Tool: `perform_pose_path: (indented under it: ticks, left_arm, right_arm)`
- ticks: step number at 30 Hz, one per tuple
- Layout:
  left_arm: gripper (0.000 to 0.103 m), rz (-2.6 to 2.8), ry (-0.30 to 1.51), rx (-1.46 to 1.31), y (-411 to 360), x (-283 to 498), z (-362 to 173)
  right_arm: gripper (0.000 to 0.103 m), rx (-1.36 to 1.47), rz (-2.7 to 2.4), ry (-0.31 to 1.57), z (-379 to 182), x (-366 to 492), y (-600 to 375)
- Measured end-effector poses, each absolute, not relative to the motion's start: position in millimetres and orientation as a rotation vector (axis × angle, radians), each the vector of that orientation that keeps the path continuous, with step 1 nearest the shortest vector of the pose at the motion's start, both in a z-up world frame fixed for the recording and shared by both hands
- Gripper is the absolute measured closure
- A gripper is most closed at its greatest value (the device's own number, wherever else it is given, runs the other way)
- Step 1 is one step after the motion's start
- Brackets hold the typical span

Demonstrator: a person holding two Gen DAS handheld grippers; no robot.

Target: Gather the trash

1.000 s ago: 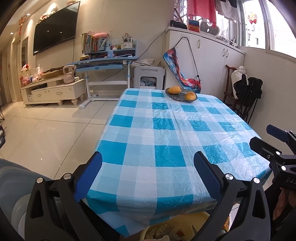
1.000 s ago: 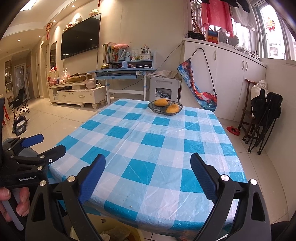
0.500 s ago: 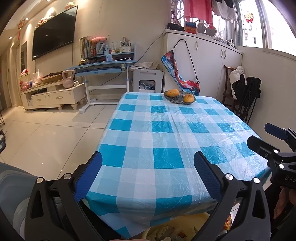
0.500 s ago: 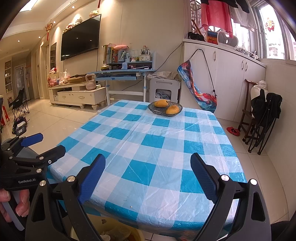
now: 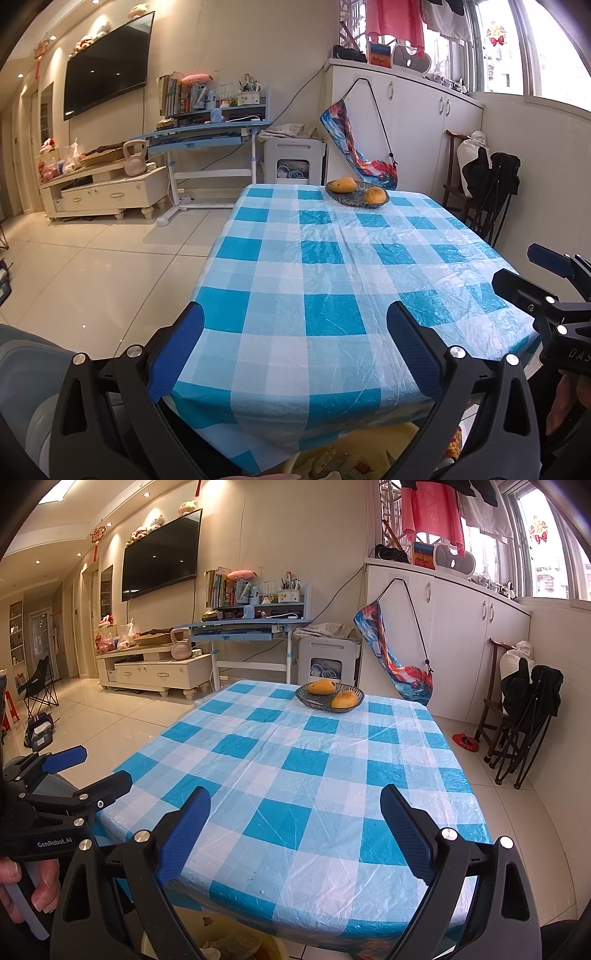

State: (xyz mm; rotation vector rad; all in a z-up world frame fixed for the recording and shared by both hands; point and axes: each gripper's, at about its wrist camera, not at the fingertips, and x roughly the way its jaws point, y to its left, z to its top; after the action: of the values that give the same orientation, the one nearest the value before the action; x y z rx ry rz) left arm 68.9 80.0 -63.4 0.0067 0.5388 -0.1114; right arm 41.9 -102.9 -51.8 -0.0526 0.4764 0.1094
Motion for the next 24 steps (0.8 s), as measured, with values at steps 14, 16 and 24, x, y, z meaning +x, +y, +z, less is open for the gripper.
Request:
perform_pose_path:
  ticks: [14, 16, 24]
  left_arm:
    - [0.007, -0.115, 0.538, 0.002, 79.6, 68.3, -62.2]
    - [0.007, -0.115, 0.539, 0.002, 79.5, 68.4, -62.3]
    - [0.007, -0.120, 0.538, -0.004, 78.5, 67.7, -61.6]
  right_arm:
    - [0.014, -0.054, 0.111, 0.475, -51.2, 41.5, -102.8]
    - [0.014, -0.054, 0.111, 0.475, -51.3, 41.5, -102.7]
    - [0.014, -0.054, 0.113, 0.475, -51.8, 41.5, -102.7]
